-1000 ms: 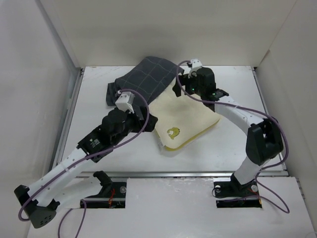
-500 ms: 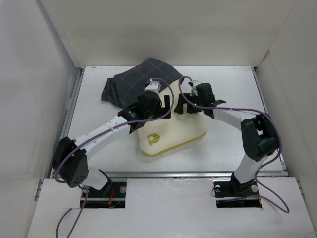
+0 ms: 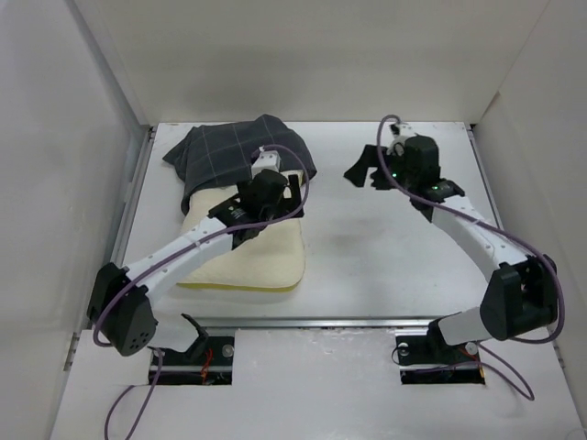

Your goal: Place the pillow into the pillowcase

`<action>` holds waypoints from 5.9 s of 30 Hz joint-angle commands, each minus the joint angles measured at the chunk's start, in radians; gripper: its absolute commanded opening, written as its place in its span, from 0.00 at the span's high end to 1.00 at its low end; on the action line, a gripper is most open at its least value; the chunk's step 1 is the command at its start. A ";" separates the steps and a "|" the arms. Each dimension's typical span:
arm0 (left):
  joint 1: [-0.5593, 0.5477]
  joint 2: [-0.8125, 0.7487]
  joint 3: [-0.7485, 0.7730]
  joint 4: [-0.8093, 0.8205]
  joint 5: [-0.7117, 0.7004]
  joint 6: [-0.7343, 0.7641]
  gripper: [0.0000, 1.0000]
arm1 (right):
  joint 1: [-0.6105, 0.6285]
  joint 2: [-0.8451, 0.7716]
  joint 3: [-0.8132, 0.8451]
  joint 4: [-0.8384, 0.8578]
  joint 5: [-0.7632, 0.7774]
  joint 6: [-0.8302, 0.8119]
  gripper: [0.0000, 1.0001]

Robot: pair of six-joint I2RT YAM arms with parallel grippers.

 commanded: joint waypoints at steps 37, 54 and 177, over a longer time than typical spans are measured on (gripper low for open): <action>0.040 0.208 0.215 -0.213 -0.248 -0.026 1.00 | 0.140 0.749 0.634 0.309 0.316 -0.210 0.02; 0.063 0.355 0.551 -0.020 -0.318 -0.018 1.00 | 0.264 0.253 0.199 0.210 -0.041 -0.299 1.00; 0.151 -0.457 -0.453 0.314 0.083 -0.267 0.00 | 0.456 0.462 0.652 -0.529 0.308 -0.413 0.00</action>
